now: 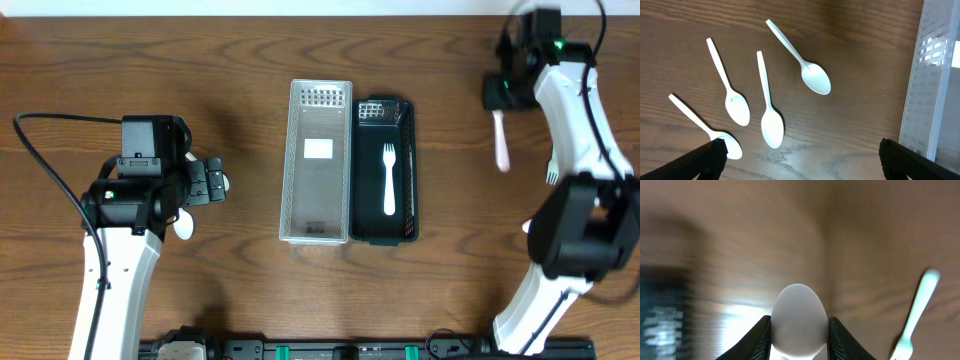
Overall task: Pack container
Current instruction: 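Carry the spoon left and release it into the dark green basket, then return the right gripper and grasp the upper white fork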
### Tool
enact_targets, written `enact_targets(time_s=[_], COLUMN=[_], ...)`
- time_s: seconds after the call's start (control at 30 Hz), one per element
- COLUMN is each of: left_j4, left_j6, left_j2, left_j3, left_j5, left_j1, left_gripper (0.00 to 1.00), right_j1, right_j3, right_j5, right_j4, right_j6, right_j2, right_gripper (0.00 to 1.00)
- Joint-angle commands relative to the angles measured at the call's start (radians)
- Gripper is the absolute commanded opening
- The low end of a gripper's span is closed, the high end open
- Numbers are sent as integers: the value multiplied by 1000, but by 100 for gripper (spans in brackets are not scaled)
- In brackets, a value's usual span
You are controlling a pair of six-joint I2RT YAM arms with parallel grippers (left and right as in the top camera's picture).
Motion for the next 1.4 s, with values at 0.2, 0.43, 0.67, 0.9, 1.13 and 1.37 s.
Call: enact_targets(time_s=[0.2, 0.43, 0.67, 0.9, 1.13, 1.37], left_j4=[-2, -2, -2, -2, -2, -2], left_j6=[-5, -5, -5, -5, -5, -5], left_j2=[6, 6, 6, 6, 6, 6], left_j3=[14, 14, 14, 14, 14, 14], left_j5=[-8, -8, -8, -8, -8, -8], left_j1=[0, 0, 0, 0, 0, 0], left_gripper=[99, 99, 99, 99, 99, 99], right_j1=[285, 396, 423, 426, 327, 20], right_j3=[30, -6, -31, -8, 125, 133], right_j5=[-4, 3, -1, -2, 51, 78], right_j4=[-55, -74, -71, -54, -93, -143], right_j6=[391, 514, 501, 391, 319, 333], right_j2=[-89, 15, 140, 135, 11, -76], right_gripper=[23, 23, 25, 63, 71, 75])
